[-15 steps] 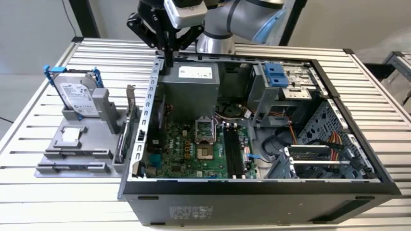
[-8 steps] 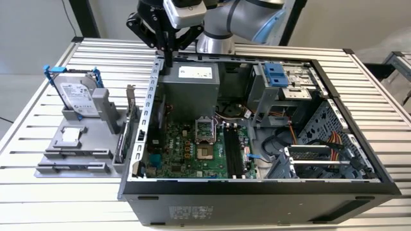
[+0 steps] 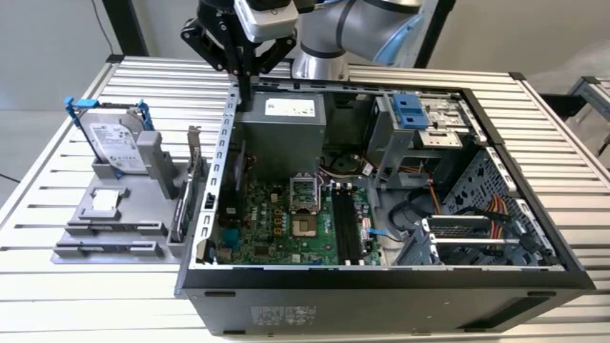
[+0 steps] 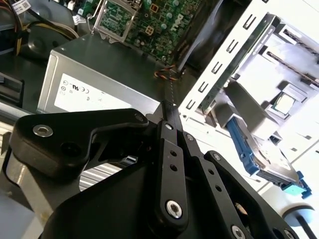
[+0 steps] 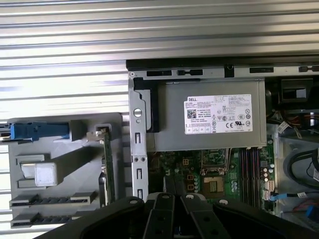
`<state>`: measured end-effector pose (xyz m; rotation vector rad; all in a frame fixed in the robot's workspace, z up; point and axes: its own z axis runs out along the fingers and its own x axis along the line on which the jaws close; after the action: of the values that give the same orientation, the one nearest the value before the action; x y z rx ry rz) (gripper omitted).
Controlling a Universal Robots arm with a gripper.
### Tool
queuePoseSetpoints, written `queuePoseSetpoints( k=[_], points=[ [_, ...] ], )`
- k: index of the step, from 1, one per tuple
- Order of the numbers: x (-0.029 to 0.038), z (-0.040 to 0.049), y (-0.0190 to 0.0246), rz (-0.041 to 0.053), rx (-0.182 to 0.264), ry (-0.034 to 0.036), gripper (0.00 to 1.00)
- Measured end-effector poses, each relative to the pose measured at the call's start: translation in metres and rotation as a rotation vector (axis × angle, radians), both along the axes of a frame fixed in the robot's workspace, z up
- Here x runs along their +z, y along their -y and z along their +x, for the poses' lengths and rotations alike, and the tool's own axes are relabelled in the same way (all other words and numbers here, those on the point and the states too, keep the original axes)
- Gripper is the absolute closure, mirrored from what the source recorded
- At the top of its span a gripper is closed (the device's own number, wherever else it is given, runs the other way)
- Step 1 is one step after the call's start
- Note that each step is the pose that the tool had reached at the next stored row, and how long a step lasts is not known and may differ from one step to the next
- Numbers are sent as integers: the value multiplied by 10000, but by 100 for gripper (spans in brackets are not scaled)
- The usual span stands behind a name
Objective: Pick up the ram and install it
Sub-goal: 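Reach for the ram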
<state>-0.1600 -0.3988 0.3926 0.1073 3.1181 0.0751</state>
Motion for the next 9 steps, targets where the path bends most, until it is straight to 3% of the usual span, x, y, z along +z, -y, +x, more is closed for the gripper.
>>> queuePoseSetpoints(
  k=[9],
  points=[
    [0, -81, 0, -1, 29, -1, 100]
  ],
)
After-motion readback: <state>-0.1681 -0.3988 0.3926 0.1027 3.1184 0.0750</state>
